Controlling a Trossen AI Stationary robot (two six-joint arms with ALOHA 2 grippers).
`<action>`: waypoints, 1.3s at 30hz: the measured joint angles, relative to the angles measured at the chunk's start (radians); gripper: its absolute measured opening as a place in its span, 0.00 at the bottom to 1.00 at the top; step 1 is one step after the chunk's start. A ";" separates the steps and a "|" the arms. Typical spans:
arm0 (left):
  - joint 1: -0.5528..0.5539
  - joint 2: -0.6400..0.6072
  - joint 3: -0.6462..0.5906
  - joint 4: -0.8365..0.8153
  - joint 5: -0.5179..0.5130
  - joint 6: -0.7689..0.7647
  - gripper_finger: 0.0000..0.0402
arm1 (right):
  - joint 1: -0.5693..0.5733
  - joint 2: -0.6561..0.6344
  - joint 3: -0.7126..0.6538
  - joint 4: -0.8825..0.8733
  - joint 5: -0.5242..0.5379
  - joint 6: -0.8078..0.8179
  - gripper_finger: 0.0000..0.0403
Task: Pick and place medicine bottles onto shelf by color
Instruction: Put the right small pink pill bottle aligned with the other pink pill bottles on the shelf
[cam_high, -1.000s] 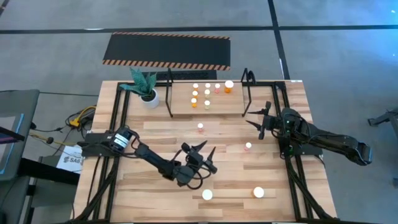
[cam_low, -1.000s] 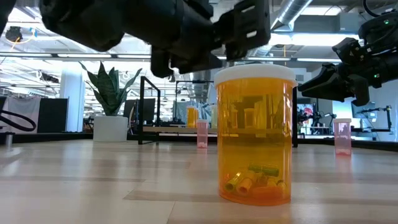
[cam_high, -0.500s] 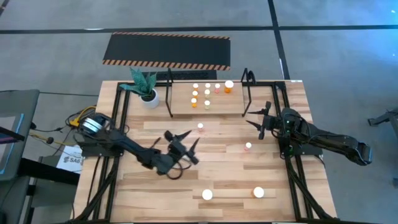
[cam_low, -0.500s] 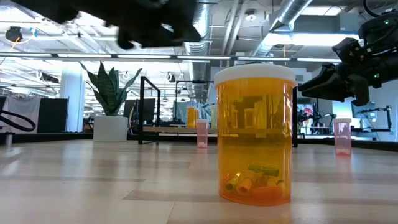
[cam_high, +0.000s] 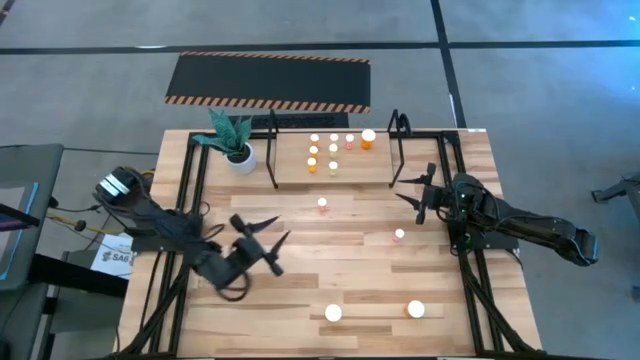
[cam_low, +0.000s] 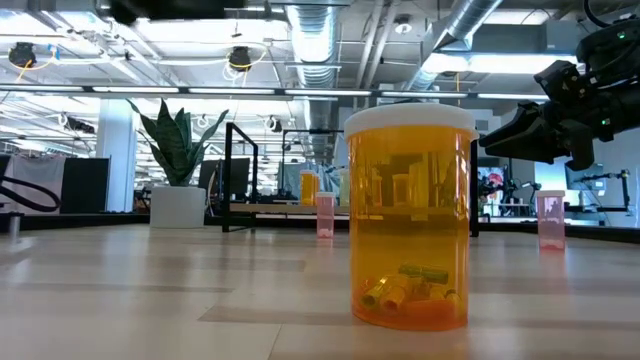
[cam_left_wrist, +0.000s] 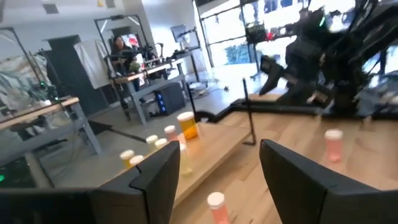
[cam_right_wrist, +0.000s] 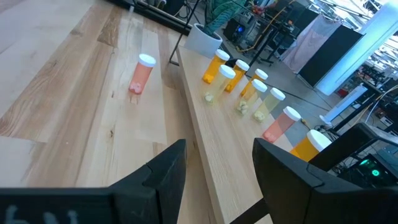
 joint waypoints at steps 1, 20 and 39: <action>-0.026 -0.024 -0.004 0.007 -0.024 0.017 0.52 | 0.000 0.000 0.000 0.000 0.000 0.000 0.51; -0.121 -0.811 -0.386 -0.081 0.019 0.229 0.52 | 0.000 0.000 0.000 0.000 0.000 0.000 0.51; 0.156 -1.317 -0.612 -0.596 0.528 -0.127 0.52 | 0.000 0.000 0.000 0.000 0.000 0.000 0.51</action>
